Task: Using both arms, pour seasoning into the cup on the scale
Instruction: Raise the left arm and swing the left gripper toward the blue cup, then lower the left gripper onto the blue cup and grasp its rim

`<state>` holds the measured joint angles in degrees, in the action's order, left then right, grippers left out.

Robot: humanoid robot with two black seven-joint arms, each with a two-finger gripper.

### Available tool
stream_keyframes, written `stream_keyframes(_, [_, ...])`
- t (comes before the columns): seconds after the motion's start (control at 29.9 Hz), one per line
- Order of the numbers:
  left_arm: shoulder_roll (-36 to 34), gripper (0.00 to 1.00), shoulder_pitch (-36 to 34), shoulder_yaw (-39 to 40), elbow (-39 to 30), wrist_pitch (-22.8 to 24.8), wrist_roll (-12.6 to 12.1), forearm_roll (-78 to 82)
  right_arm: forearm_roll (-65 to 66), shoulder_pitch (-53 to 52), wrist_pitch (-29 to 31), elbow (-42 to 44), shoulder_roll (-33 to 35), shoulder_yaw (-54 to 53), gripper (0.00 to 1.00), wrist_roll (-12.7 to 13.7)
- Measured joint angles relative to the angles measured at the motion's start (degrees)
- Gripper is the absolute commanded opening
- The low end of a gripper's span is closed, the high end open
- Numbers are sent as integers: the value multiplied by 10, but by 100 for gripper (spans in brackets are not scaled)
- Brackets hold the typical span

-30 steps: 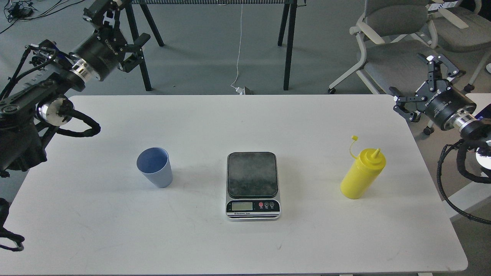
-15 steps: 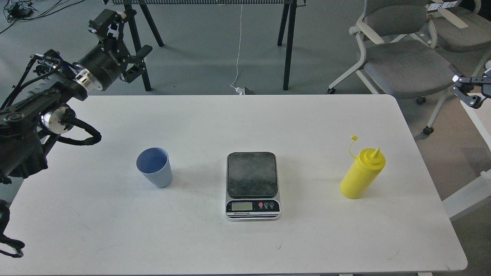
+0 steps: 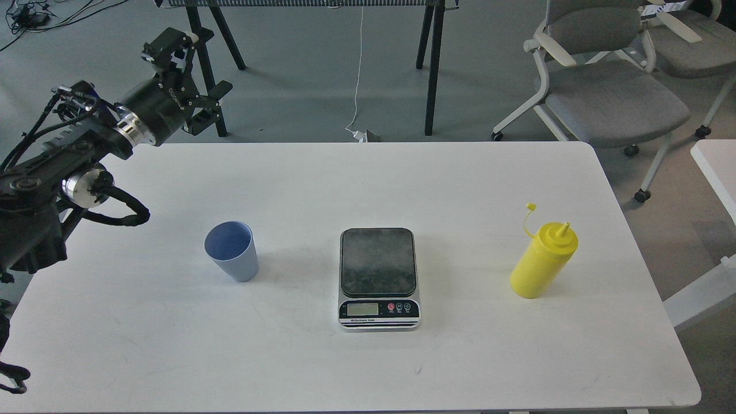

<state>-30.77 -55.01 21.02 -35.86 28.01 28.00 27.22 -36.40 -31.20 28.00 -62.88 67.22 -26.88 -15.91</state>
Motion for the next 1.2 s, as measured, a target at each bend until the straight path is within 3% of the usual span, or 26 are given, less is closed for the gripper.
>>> stream_keyframes(0.23, [-134,100,-17,8,-190,0,0,177,8,-21,0,39,-62,-6,99,4])
stream_keyframes(0.33, [-167,100,-24,11,-234,0,0,265,26,-54,0,58,-99,1,99,4])
stream_keyframes(0.7, [-195,100,-54,9,-345,0,0,595,91,-112,0,142,-247,4,99,7])
stream_keyframes(0.9, [-194,100,-48,0,-395,0,0,812,95,-114,0,145,-259,11,99,7])
stream_keyframes(1.2, [-172,98,-55,-90,-390,0,0,974,100,-113,0,142,-260,16,99,7])
